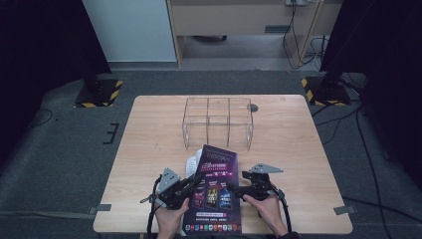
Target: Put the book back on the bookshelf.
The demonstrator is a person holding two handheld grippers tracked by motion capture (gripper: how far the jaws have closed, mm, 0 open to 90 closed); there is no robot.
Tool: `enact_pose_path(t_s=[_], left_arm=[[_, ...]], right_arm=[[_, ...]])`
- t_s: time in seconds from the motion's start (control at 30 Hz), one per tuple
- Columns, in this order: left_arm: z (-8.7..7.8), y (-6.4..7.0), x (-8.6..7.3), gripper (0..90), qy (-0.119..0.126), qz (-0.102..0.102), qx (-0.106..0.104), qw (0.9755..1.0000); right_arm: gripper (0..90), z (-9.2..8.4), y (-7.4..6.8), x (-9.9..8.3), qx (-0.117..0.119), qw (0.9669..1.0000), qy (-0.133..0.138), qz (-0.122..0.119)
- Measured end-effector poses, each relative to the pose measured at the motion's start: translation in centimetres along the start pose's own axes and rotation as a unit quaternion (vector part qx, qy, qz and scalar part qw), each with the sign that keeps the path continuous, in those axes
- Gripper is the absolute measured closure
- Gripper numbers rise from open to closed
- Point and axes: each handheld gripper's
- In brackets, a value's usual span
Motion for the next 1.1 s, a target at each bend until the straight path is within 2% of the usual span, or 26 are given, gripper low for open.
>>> enact_pose_path(t_s=[0.27, 0.33, 0.43, 0.47, 0.53, 0.57, 0.7, 0.8, 0.87, 1.0, 1.1], left_arm=[[-0.4, 0.1, 0.1, 82.7, 0.005, 0.003, 0.0, 1.0], [-0.5, 0.1, 0.1, 82.7, 0.008, 0.003, 0.0, 1.0], [-0.6, 0.0, 0.1, 82.7, 0.009, 0.003, 0.0, 1.0], [-0.6, 0.0, 0.1, 82.7, 0.01, 0.002, 0.0, 1.0], [-0.6, -0.1, 0.0, 82.7, 0.009, 0.001, -0.001, 1.0], [-0.5, -0.1, 0.0, 82.7, 0.009, 0.001, -0.002, 1.0], [-0.4, -0.2, -0.1, 82.7, 0.008, -0.001, -0.003, 1.0], [-0.4, -0.2, -0.1, 82.7, 0.008, -0.001, -0.003, 1.0], [-0.4, -0.3, -0.2, 82.7, 0.009, -0.002, -0.003, 1.0], [-0.4, -0.4, -0.3, 82.7, 0.007, -0.005, -0.002, 1.0], [-0.2, -0.7, -0.4, 82.7, 0.006, -0.015, -0.004, 0.9999]], right_arm=[[13.2, 0.7, -0.2, -0.2, 0.017, 0.9997, -0.017, -0.002], [13.1, 1.1, -0.2, -0.2, 0.032, 0.9992, -0.024, 0.002], [13.2, 1.3, -0.2, -0.3, 0.042, 0.9987, -0.028, 0.01], [13.5, 1.6, -0.1, -0.3, 0.056, 0.9978, -0.032, 0.015], [13.9, 1.7, -0.1, -0.3, 0.06, 0.9975, -0.032, 0.018], [14.4, 1.9, 0.1, -0.3, 0.072, 0.9965, -0.037, 0.02], [16.4, 2.3, 0.2, -0.4, 0.093, 0.9944, -0.043, 0.027], [19.8, 2.4, 0.0, -0.4, 0.108, 0.9925, -0.048, 0.032], [21.9, 2.4, -0.1, -0.4, 0.103, 0.9929, -0.049, 0.032], [34.1, 2.0, 0.0, -0.3, 0.094, 0.9932, -0.049, 0.049], [44.2, 1.4, 0.2, -0.2, 0.103, 0.9918, -0.034, 0.068]])
Point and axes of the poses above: each handheld gripper's, and its own axes: z roughly forward along the jaws, x roughly out of its top, y roughly to its right, and after that the axes turned 7 degrees about -y, right-handed
